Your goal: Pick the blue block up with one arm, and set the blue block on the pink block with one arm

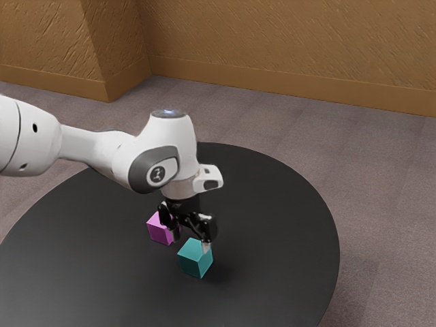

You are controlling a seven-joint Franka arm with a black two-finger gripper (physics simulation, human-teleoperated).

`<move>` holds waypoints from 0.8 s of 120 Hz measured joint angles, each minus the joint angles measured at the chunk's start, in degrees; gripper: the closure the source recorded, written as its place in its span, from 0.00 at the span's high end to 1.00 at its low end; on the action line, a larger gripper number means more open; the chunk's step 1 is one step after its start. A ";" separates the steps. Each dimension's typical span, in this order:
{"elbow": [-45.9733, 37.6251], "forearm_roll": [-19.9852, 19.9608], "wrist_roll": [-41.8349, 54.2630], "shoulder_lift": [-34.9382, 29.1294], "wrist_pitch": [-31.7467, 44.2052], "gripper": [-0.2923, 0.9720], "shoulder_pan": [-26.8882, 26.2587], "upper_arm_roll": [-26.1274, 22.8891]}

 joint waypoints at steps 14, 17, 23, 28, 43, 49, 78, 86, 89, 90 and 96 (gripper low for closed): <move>-1.57 1.04 -0.90 -0.45 3.23 0.71 -1.70 -0.04; -1.64 1.16 -1.07 -0.03 3.74 0.71 -1.86 -0.03; -1.70 1.32 -1.39 0.85 4.71 0.71 -1.60 0.01; -1.71 1.40 -1.64 1.40 5.37 0.71 -1.13 0.09; -1.69 1.54 -2.29 2.39 6.72 0.71 0.02 0.26; -1.57 1.58 -2.52 3.17 7.14 0.71 -0.05 0.29; -1.44 1.64 -3.39 5.73 9.20 0.71 0.04 0.52; -1.38 1.64 -3.57 6.69 9.96 0.70 0.51 0.56; -1.36 1.65 -3.63 6.97 10.26 0.70 0.58 0.56; -1.36 1.65 -3.65 7.05 10.35 0.70 0.60 0.56; -1.32 1.98 -3.77 7.46 10.86 0.70 0.65 0.57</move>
